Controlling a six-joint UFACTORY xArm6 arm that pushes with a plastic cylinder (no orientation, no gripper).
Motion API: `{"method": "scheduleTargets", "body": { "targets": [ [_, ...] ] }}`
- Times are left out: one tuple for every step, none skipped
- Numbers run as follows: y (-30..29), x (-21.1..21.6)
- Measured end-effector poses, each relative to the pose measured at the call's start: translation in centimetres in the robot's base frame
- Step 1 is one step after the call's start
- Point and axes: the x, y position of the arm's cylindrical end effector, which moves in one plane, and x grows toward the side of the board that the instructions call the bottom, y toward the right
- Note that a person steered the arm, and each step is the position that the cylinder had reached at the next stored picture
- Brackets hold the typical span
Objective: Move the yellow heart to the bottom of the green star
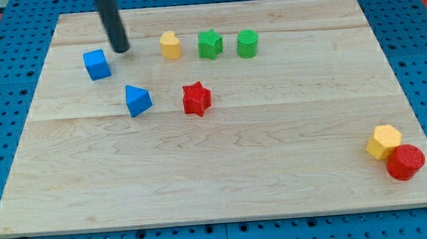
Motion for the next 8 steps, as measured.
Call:
{"method": "scheduleTargets", "body": {
  "targets": [
    [4.5, -1.7],
    [6.1, -2.5],
    [6.3, -1.9],
    [5.6, 1.3],
    [5.5, 3.1],
    [5.4, 4.1],
    [4.8, 4.4],
    [4.4, 4.6]
  ]
}}
